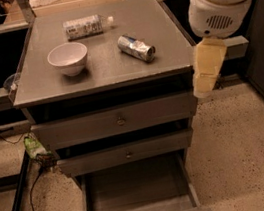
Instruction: Place redbull can into bottom drawer
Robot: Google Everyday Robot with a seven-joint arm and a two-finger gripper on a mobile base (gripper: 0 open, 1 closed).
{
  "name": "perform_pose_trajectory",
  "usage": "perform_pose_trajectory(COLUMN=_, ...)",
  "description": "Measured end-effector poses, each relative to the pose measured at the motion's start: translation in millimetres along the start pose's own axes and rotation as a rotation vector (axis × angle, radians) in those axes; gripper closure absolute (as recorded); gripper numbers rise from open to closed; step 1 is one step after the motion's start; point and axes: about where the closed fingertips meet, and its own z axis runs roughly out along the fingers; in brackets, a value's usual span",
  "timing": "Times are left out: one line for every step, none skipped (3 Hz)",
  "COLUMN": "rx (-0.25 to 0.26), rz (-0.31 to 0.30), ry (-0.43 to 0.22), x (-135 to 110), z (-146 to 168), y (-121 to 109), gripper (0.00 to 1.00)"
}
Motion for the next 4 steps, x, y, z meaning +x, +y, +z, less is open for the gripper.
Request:
perform_pose_trajectory(rx=0.041, rz=0.085, ry=0.104, x=2.3, z=17.7, y=-19.0, gripper=0.00)
perform_pose_trajectory(rx=0.072, rz=0.165, ry=0.194, x=-1.2, z=38.6, y=-46.2, gripper=0.00)
perform_pose_trajectory(rx=0.072, rz=0.166, ry=0.194, x=-1.7, z=38.9, y=-47.0, gripper=0.00)
perform_pose_trajectory(rx=0.053, rz=0.170, ry=0.124, x=-9.1, z=42.3, y=-57.9, gripper=0.00)
